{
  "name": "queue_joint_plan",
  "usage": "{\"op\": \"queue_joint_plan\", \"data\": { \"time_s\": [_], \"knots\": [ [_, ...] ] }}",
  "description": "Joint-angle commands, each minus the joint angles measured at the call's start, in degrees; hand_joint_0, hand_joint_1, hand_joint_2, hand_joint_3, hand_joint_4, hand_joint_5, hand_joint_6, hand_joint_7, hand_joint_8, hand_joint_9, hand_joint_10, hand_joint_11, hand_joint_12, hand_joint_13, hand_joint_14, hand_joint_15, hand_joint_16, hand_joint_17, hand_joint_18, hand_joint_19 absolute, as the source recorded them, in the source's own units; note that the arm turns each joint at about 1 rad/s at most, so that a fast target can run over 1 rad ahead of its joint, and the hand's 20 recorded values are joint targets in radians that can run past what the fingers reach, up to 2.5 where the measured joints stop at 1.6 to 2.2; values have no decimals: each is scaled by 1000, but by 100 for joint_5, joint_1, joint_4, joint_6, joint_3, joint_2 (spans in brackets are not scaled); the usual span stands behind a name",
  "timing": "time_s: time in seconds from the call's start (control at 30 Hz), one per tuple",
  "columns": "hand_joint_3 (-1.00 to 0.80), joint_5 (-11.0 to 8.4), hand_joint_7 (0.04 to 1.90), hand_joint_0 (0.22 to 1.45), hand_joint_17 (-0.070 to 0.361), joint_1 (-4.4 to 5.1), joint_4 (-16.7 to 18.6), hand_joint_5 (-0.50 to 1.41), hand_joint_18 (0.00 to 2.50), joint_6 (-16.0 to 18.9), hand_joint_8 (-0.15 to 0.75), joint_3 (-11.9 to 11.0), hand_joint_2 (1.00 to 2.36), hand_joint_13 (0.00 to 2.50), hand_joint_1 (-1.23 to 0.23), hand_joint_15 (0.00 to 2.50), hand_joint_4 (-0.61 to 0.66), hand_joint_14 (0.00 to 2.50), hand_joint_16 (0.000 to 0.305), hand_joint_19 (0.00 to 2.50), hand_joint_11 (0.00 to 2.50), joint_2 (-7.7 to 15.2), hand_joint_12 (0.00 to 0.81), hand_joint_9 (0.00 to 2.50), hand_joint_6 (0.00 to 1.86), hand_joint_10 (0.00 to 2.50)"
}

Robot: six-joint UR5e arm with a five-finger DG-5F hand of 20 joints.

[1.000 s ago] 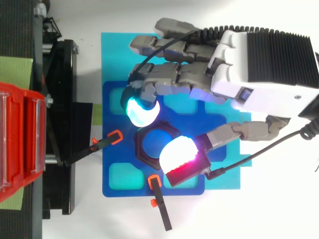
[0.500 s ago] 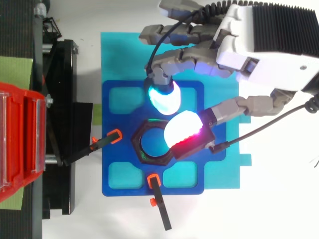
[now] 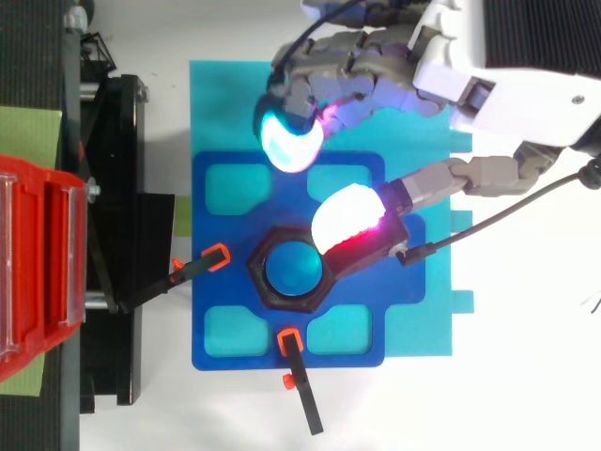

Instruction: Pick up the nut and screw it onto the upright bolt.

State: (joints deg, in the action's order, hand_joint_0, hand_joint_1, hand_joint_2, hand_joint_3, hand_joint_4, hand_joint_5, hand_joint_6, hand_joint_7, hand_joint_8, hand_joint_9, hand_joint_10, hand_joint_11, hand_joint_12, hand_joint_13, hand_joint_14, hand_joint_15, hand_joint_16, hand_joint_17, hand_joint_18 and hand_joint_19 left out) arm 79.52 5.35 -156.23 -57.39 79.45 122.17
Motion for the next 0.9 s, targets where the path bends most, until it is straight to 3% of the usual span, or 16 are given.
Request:
{"op": "queue_joint_plan", "data": {
  "time_s": [0.0,0.07,0.3,0.5,0.7,0.87],
  "knots": [
    [-500,11,799,493,68,-25,93,-152,14,-9,228,0,1000,324,-393,0,162,0,30,0,0,0,269,682,502,0],
    [-500,11,690,483,75,-8,128,-184,0,-9,218,0,1000,244,-386,0,131,0,33,0,0,0,281,559,502,0],
    [-500,-42,574,461,85,124,128,-223,0,-27,193,0,1000,86,-340,0,62,0,38,0,0,9,299,314,501,0],
    [-500,-165,527,446,96,335,120,-241,0,-27,156,0,1000,0,-198,0,9,0,43,0,0,9,312,123,500,0],
    [-500,-384,529,446,99,511,102,-245,0,-18,147,0,1000,0,-165,0,0,0,44,0,0,9,318,87,500,0],
    [-500,-481,527,447,99,572,84,-245,0,-18,152,0,1000,0,-162,0,2,0,44,0,0,9,318,81,500,0]
  ]
}}
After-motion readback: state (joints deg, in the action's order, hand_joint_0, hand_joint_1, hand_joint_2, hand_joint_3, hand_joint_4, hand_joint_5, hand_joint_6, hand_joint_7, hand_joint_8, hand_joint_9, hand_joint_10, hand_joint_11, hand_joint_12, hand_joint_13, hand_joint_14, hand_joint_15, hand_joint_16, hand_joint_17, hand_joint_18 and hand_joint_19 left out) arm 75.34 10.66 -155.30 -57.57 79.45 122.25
